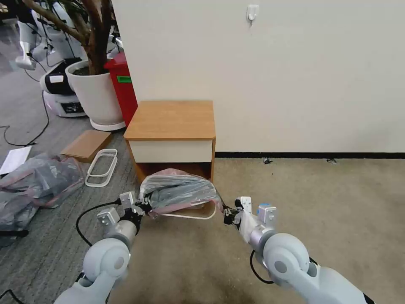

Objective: Pick up the garbage bag from the table and place it over the trash can.

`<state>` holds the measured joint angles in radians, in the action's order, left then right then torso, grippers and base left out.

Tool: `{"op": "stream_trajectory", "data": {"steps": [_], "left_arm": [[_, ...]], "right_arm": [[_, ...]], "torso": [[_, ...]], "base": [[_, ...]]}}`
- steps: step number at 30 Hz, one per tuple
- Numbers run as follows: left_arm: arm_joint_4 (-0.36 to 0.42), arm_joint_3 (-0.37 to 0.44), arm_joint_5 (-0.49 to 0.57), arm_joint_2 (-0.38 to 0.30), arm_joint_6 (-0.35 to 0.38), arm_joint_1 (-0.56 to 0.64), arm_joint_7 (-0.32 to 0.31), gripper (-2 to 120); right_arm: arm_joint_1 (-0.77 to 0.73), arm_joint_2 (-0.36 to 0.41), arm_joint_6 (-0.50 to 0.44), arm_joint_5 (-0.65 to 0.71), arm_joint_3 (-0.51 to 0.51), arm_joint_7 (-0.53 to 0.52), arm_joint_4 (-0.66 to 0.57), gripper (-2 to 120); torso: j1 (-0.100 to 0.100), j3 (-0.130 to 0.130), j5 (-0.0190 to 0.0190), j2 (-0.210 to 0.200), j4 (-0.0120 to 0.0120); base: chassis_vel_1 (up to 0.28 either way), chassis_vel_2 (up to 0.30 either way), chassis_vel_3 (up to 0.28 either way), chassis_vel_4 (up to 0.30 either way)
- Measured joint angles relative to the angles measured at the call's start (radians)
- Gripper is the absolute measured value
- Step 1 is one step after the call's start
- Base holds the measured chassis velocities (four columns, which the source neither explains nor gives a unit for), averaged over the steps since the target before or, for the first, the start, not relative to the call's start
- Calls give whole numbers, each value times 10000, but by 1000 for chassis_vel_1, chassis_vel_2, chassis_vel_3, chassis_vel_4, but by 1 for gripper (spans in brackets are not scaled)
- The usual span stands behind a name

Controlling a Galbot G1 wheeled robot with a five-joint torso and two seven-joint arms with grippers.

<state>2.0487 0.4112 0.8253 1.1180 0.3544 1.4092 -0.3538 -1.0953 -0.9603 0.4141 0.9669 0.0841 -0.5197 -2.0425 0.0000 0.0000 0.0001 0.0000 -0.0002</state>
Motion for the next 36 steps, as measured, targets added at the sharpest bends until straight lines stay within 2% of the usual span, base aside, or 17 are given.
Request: {"op": "stream_trajectory", "data": {"steps": [1, 3, 6, 8, 14, 23, 28, 31, 36], "left_arm": [[19, 21, -98, -70, -11, 132, 254, 3], [60, 45, -74, -92, -15, 215, 370, 3], [267, 152, 102, -128, -122, 340, 743, 3], [308, 157, 261, -117, -149, 320, 725, 3], [394, 137, 822, 36, -237, 100, 180, 3], [192, 245, 444, 210, -421, 63, -183, 3], [196, 326, 674, 275, -413, -1, -440, 3], [270, 365, 1107, 318, -372, -58, -723, 3], [220, 431, 1147, 297, -384, -81, -805, 3]], "right_arm": [[164, 30, 10, -41, -79, -4, 225, 0], [227, 73, 13, -57, -92, 4, 351, 0], [222, 247, 48, -66, -54, 118, 504, 6], [178, 248, 50, -74, -35, 134, 503, 6], [-213, 108, 78, -168, 135, 139, 152, 7], [-270, 217, 81, -181, 119, 124, -123, 7], [-290, 257, 53, -290, 159, 138, 15, 7], [-302, 257, -98, -947, 278, 170, 343, 7], [-327, 258, -437, -1413, 214, 160, 332, 7]], "torso": [[0, 0, -1, 0, 5], [-1, 1, -2, 0, 5], [-1, 0, -2, 0, 2], [0, 0, -1, 0, 1], [-1, 0, -2, 0, 1], [0, 0, -2, 0, 1], [0, 0, -1, 0, 2], [0, 0, -1, 0, 1], [0, 0, -1, 0, 1]], "base": [[0, 0, 0, 0], [0, 0, 0, 0], [0, 0, 0, 0], [0, 0, 0, 0], [0, 0, 0, 0], [0, 0, 0, 0], [0, 0, 0, 0], [0, 0, 0, 0], [0, 0, 0, 0]]}}
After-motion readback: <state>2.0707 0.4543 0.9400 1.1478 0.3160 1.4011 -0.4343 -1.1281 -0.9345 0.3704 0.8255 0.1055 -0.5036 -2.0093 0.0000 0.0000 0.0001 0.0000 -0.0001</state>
